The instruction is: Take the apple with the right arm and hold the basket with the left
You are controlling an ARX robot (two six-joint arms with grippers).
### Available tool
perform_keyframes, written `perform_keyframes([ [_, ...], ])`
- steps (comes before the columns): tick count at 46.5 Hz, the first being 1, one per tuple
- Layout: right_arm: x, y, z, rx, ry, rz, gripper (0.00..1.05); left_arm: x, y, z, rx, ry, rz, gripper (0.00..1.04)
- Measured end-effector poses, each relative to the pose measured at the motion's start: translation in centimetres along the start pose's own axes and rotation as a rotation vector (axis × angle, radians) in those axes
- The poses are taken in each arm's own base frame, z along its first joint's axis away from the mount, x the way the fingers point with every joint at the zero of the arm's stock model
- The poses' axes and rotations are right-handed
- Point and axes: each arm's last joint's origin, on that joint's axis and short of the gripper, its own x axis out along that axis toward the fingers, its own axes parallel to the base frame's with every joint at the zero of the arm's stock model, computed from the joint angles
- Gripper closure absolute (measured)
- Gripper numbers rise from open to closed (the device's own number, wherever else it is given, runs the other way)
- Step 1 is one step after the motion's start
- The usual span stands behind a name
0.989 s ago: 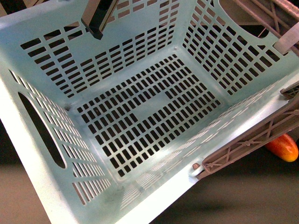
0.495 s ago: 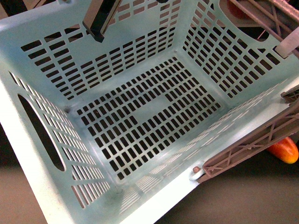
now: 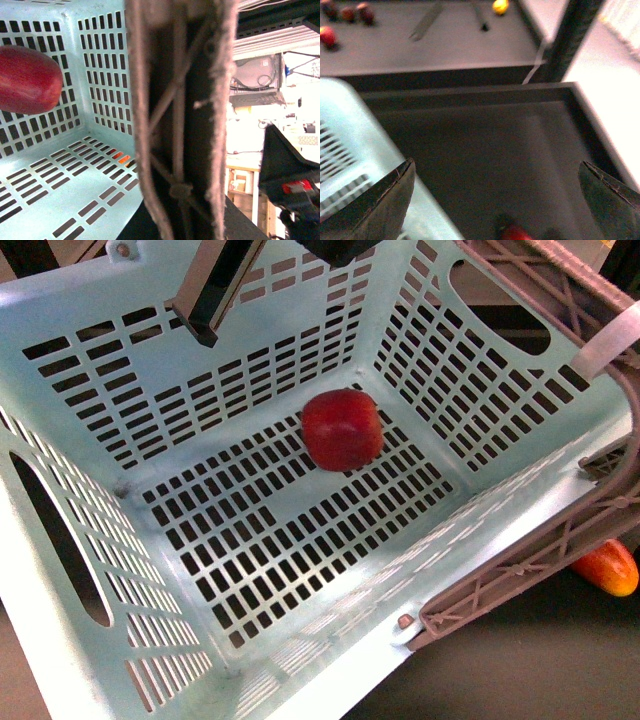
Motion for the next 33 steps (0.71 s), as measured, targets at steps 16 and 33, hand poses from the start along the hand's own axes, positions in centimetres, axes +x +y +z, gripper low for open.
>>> perform_keyframes([
  [16, -4.1, -3.0, -5.3, 0.038, -0.242, 0.187, 0.67, 0.0, 0.0, 0.0, 0.003, 0.005, -0.003, 0.98],
  [33, -7.2, -5.4, -8.9, 0.033, -0.240, 0.201, 1.03, 0.0, 0.0, 0.0, 0.001, 0.000, -0.001, 0.98],
])
